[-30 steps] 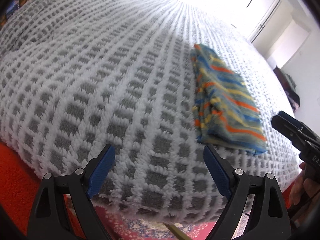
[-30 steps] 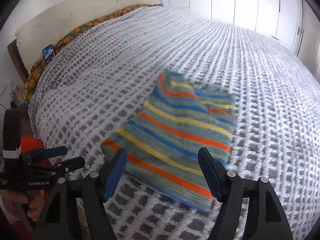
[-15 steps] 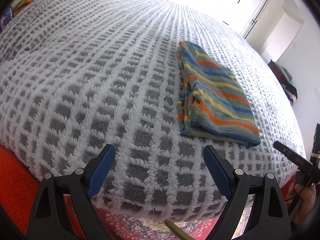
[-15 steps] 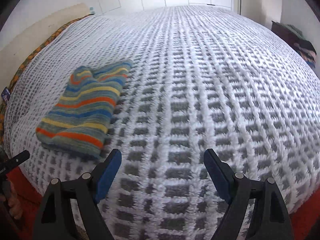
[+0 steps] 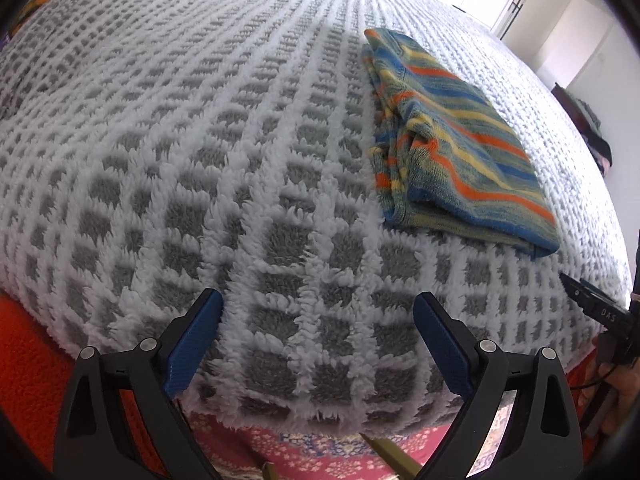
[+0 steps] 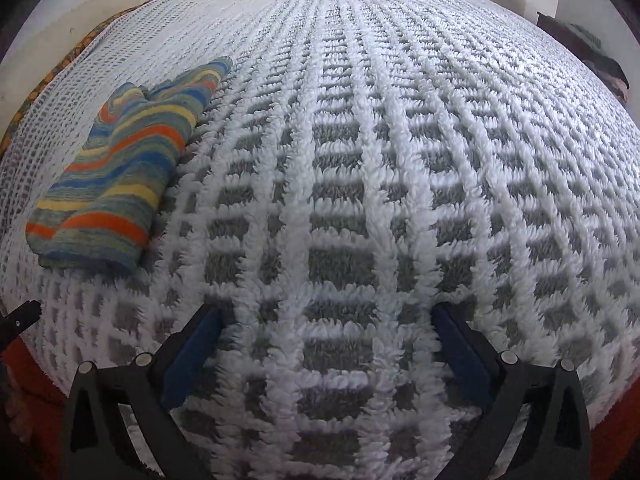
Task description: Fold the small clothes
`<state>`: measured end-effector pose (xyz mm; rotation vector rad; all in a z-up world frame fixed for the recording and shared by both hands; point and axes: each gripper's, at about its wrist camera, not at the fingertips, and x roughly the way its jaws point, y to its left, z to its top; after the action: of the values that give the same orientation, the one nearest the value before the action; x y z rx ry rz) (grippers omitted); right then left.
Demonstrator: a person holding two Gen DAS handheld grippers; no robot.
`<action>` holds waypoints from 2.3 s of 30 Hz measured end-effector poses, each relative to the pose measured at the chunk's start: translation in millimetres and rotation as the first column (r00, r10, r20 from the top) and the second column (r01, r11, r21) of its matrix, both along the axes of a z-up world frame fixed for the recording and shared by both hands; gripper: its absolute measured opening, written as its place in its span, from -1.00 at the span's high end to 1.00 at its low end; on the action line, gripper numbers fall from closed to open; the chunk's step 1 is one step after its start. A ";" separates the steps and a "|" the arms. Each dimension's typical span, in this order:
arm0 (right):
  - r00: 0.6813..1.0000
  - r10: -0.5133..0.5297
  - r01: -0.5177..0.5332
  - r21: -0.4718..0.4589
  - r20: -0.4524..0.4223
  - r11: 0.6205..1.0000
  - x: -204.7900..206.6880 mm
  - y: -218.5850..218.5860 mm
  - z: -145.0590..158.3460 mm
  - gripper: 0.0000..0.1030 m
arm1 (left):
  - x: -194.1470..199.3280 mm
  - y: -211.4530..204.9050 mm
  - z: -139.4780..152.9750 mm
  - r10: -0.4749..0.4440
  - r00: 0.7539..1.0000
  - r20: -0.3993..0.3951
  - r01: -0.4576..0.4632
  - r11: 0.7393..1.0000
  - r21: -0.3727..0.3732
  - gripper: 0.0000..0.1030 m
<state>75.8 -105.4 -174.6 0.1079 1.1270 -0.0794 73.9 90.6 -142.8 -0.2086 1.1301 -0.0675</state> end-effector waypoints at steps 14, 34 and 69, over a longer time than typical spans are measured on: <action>0.999 0.023 -0.025 -0.055 -0.025 0.998 5.0 1.2 -7.8 -1.00 | 10.6 -5.3 -9.9 -0.027 0.999 -0.018 0.028 0.999 0.040 -0.94; 0.999 0.024 -0.026 -0.061 -0.028 0.998 4.6 1.6 -8.0 -1.00 | 10.5 -8.6 -13.6 -0.030 0.999 -0.020 0.031 0.998 0.053 -0.97; 0.999 0.037 -0.039 -0.072 -0.031 0.997 4.8 3.3 -9.1 -1.00 | 9.9 -8.0 -16.2 -0.039 0.999 -0.023 0.040 0.997 0.067 -0.98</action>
<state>80.6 -102.1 -183.7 0.0206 1.1539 -0.0881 83.8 82.6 -158.9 -0.1271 1.1566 -0.0621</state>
